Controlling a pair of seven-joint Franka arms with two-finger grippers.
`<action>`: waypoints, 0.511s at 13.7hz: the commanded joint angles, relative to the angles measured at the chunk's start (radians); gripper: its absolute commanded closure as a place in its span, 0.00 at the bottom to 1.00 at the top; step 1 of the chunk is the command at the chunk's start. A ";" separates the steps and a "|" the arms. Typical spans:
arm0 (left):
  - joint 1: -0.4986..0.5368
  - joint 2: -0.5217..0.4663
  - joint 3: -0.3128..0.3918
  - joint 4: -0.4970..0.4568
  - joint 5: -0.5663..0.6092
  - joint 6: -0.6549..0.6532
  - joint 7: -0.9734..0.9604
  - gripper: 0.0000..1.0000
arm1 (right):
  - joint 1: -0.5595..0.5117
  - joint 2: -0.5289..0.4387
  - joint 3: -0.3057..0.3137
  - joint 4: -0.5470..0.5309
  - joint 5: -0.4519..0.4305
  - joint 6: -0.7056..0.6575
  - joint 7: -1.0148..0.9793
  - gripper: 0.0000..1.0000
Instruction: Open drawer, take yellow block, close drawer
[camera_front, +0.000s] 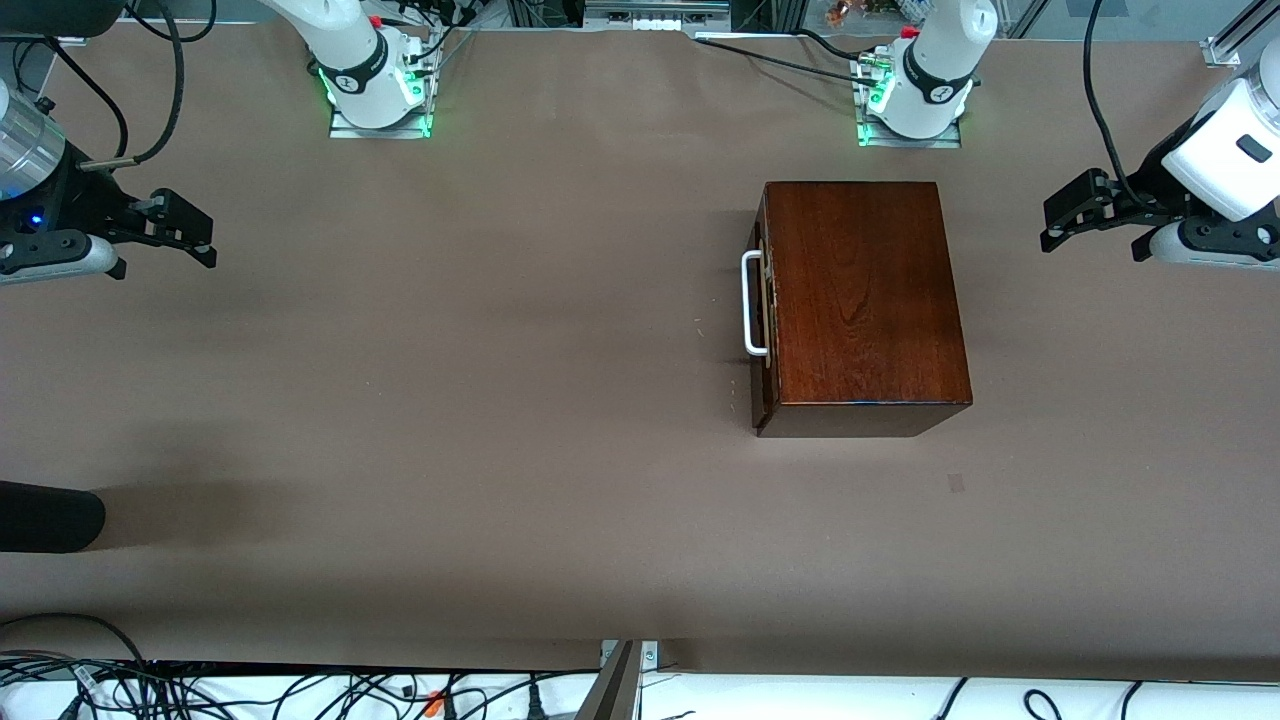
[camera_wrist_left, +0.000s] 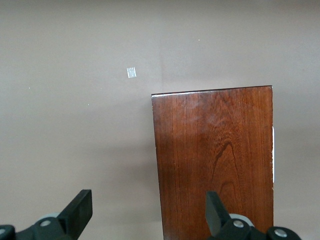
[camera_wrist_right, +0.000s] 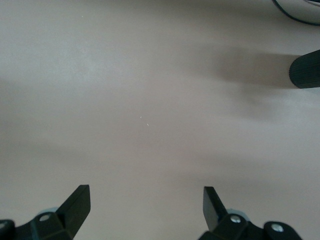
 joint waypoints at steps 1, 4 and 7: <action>0.000 -0.012 0.001 -0.010 0.014 -0.010 0.002 0.00 | -0.003 0.005 0.002 0.018 -0.013 -0.007 0.008 0.00; -0.003 -0.009 -0.001 -0.004 0.014 -0.010 0.002 0.00 | -0.003 0.005 0.002 0.018 -0.013 -0.007 0.008 0.00; -0.003 -0.008 -0.002 -0.004 0.017 -0.010 0.002 0.00 | -0.003 0.005 0.002 0.018 -0.013 -0.007 0.008 0.00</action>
